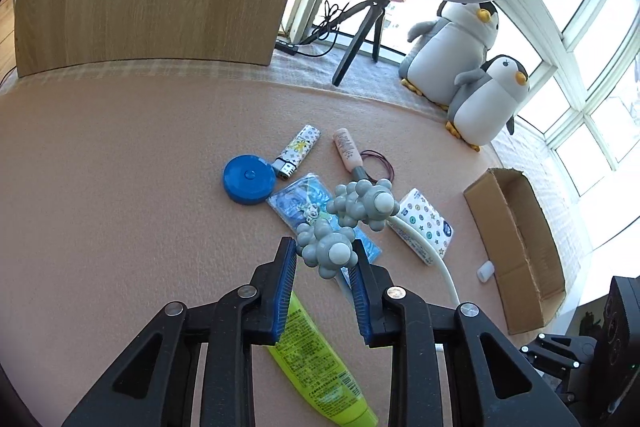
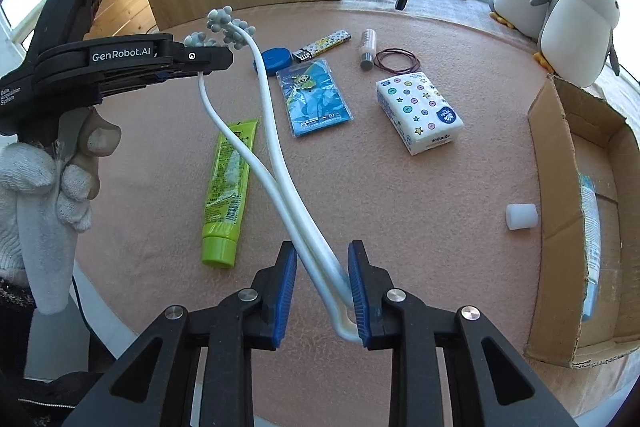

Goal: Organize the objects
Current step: 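Close the left tool on the roller's ball end and lift it, then carry the massage roller into the box and open the left tool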

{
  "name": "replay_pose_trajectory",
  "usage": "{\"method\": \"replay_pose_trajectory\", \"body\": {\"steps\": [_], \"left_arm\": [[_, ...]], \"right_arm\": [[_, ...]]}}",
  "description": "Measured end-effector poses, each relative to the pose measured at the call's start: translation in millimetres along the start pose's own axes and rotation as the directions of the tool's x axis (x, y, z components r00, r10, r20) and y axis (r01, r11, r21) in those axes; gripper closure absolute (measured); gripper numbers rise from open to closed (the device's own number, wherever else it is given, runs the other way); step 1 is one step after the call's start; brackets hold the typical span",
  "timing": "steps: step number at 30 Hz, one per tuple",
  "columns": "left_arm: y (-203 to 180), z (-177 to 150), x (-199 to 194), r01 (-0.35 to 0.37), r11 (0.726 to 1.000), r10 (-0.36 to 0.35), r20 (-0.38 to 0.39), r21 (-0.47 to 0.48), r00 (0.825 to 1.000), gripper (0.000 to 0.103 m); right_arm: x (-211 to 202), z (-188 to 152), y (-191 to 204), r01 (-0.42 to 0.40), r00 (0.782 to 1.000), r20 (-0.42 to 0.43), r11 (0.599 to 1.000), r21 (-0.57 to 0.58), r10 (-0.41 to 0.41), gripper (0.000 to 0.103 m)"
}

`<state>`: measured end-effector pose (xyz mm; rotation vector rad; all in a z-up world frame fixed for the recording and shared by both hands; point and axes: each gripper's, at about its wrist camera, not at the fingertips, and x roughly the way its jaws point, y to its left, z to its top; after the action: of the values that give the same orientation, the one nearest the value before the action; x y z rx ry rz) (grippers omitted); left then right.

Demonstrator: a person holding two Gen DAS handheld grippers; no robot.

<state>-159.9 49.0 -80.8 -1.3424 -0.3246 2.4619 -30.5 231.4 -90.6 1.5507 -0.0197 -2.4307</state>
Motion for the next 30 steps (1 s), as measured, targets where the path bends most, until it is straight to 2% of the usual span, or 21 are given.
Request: {"method": "replay_pose_trajectory", "body": {"steps": [8,18,24,30], "left_arm": [[-76,23,24,0.100,0.991,-0.100,0.001,0.088,0.995,0.074],[-190,36,70,0.212,0.958,-0.208,-0.043,0.193,0.977,0.074],[-245,43,101,0.245,0.941,-0.234,-0.073,0.235,0.969,0.074],[-289,52,127,0.243,0.929,-0.228,-0.085,0.280,0.970,0.074]], "right_arm": [[-40,-11,-54,0.061,0.996,0.064,0.993,0.105,-0.068,0.079],[-76,-33,-135,0.135,0.982,0.095,0.959,0.247,-0.163,0.079],[-93,-42,-176,0.165,0.974,0.102,0.940,0.300,-0.204,0.079],[-97,-41,-210,0.176,0.970,0.101,0.923,0.342,-0.223,0.079]]}}
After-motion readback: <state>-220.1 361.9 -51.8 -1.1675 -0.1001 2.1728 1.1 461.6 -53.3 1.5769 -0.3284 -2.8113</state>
